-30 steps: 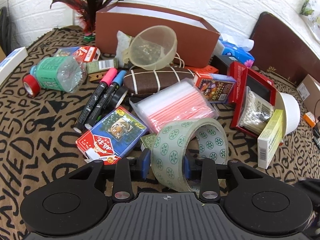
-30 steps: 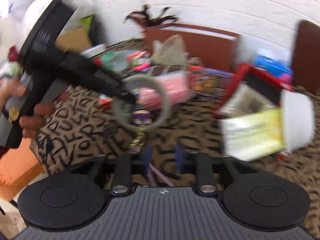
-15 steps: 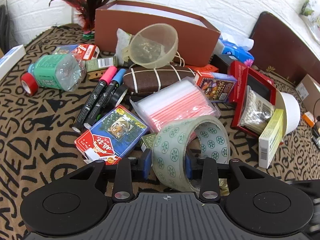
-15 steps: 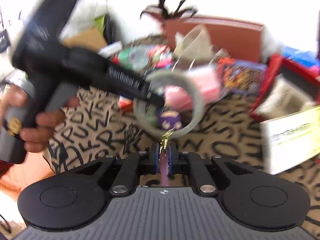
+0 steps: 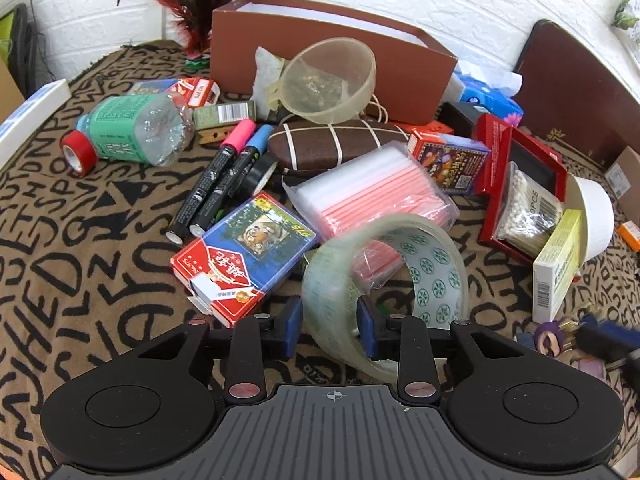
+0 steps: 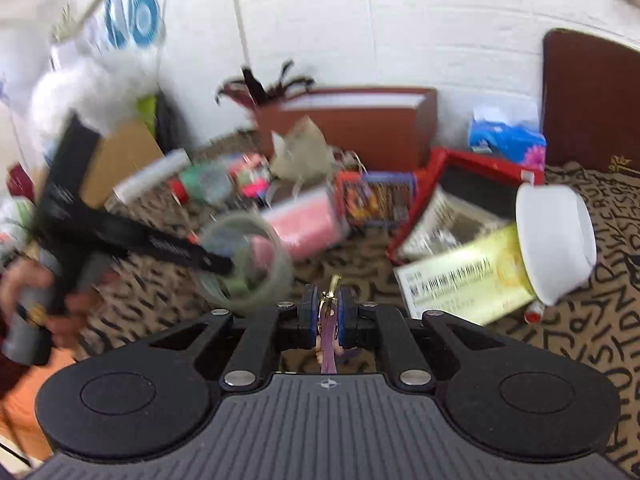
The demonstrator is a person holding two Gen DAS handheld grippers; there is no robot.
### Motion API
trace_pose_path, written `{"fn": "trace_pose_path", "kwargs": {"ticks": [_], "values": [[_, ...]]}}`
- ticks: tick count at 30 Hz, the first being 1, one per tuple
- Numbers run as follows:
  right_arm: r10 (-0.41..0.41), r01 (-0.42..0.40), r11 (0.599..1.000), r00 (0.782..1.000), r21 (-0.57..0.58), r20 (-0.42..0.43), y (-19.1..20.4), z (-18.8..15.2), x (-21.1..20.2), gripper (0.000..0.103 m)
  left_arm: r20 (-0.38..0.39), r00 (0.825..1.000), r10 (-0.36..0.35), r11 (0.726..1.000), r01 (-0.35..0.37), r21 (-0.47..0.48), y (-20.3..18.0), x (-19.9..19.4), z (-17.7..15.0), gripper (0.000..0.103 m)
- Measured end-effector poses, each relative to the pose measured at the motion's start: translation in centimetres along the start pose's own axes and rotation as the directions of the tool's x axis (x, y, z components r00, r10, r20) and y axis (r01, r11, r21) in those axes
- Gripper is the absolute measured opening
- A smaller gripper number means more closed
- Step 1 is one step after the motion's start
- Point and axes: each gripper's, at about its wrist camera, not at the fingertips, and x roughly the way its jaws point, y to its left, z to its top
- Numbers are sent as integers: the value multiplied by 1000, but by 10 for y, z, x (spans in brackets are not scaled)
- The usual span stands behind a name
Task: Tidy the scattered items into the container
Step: 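Carry the tape roll in the left gripper and keychain in the right gripper over the brown box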
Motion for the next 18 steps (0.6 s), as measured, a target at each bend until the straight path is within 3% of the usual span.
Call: {"fn": "trace_pose_path", "kwargs": {"ticks": [4, 5, 6, 12, 13, 14, 16, 18], "values": [[0, 1, 1000, 999, 20, -47, -3, -10, 16, 11, -11, 1000, 11, 1000, -11, -6, 0, 8, 4, 45], [-8, 9, 1000, 999, 17, -49, -3, -12, 15, 12, -9, 1000, 13, 1000, -13, -7, 1, 8, 5, 25], [-13, 14, 1000, 999, 21, -50, -4, -12, 15, 12, -4, 1000, 23, 1000, -22, 1, 1, 8, 6, 17], [-51, 53, 998, 996, 23, -78, -7, -15, 21, 18, 2, 999, 34, 999, -34, -13, 4, 9, 9, 19], [-54, 56, 998, 995, 26, -82, -8, -16, 22, 18, 2, 999, 38, 999, -38, -11, 3, 11, 9, 33], [-56, 58, 998, 995, 25, -85, -9, -16, 24, 18, -3, 999, 40, 999, -40, -7, 2, 12, 10, 31], [-52, 55, 998, 994, 33, -93, -10, -17, 27, 17, -5, 999, 40, 999, -40, 4, 1, 14, 12, 14], [-54, 57, 998, 994, 32, -100, -10, -17, 28, 12, -9, 999, 53, 998, -52, 23, -1, 14, 14, 11]]}}
